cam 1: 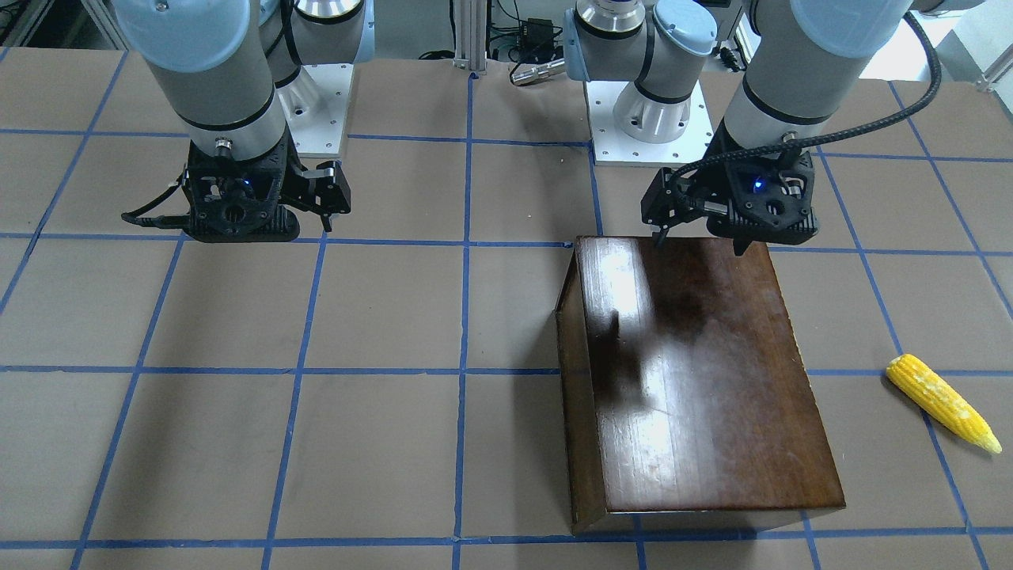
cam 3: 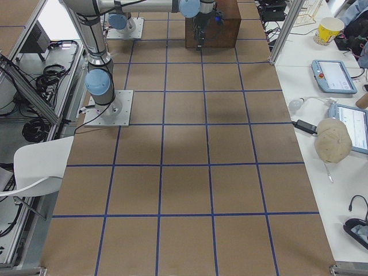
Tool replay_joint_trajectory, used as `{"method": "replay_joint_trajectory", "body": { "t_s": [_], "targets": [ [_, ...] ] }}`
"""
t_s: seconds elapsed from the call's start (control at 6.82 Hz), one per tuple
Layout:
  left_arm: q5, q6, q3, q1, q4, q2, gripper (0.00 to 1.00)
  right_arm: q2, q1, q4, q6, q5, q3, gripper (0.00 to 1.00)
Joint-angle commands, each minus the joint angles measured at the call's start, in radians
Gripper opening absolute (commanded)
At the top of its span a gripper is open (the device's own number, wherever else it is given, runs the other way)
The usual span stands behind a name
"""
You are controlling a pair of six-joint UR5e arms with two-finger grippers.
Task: Open drawer and put corn inside
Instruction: 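Move the left gripper off the cabinet toward its drawer side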
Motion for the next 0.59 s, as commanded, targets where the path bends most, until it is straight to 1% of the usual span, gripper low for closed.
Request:
{"method": "replay_joint_trajectory", "body": {
  "t_s": [0.0,0.29,0.44],
  "targets": [
    [0.002,0.001,0.002,0.066,-0.002,-0.001,1.0,0.0,0.0,0.0,0.0,0.0,0.0,1.0],
    [-0.013,0.027,0.005,0.137,0.063,-0.013,1.0,0.0,0.0,0.0,0.0,0.0,0.0,1.0],
    [-0.019,0.059,0.023,0.218,0.063,-0.017,1.0,0.0,0.0,0.0,0.0,0.0,0.0,1.0]
  ]
}}
